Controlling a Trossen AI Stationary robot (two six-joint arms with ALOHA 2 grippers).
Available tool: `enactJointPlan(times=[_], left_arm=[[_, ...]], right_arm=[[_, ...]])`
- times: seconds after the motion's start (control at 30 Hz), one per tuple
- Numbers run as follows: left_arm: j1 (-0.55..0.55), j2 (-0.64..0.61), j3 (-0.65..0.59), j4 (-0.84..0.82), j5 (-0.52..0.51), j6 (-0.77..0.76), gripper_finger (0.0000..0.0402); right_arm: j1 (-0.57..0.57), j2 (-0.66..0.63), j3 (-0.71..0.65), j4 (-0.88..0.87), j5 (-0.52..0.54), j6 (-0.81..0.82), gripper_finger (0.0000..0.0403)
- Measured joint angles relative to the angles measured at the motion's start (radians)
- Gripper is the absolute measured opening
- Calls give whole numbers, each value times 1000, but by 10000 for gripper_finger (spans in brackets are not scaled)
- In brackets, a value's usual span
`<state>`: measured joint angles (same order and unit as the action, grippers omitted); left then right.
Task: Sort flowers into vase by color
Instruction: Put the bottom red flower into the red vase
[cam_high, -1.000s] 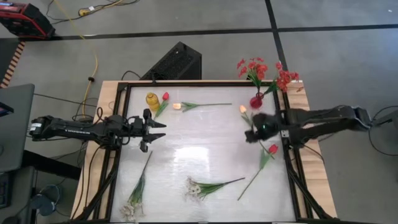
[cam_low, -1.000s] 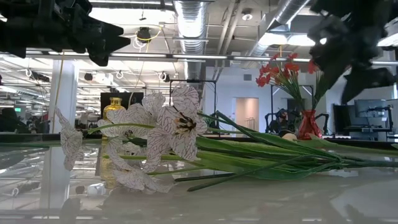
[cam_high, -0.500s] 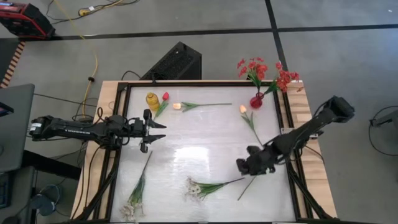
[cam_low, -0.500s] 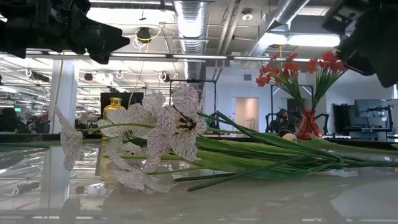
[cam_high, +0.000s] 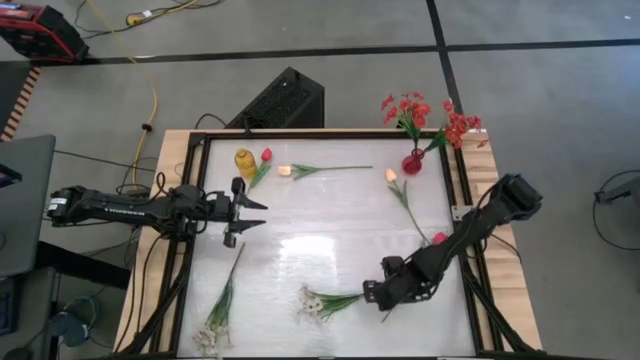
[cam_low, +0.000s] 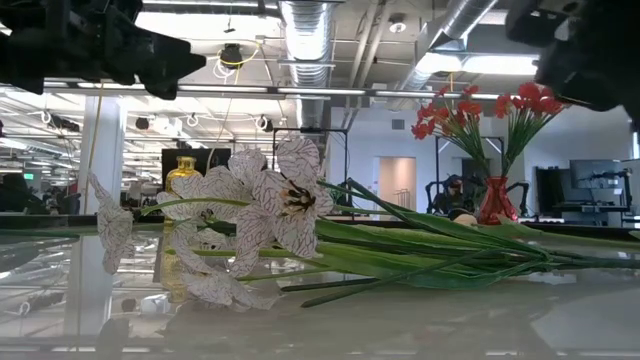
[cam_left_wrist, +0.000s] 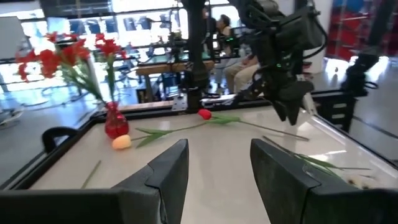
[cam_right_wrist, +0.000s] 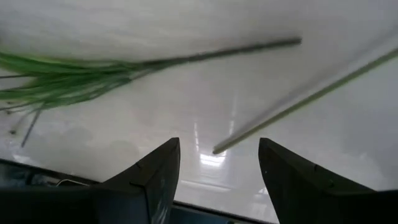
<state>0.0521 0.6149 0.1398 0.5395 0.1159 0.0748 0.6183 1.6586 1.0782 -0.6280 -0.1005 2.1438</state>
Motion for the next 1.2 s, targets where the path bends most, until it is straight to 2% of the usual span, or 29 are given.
enactJointPlan(times=[0.1, 0.27, 0.5, 0.73, 1.2], left_arm=[[0, 0, 0, -4, 22, 15, 162], [0, 0, 0, -10, 38, 22, 162], [0, 0, 0, -12, 38, 27, 162], [0, 0, 0, -18, 38, 39, 162], [0, 0, 0, -32, 37, 37, 162]], right_arm=[[23, 19, 8, -1, -1, 67, 244], [26, 31, 8, -28, -4, 81, 244], [21, -19, 8, -312, -6, 96, 244], [13, -18, 1, -502, -2, 130, 244], [-6, -18, -147, -349, 39, 159, 236]])
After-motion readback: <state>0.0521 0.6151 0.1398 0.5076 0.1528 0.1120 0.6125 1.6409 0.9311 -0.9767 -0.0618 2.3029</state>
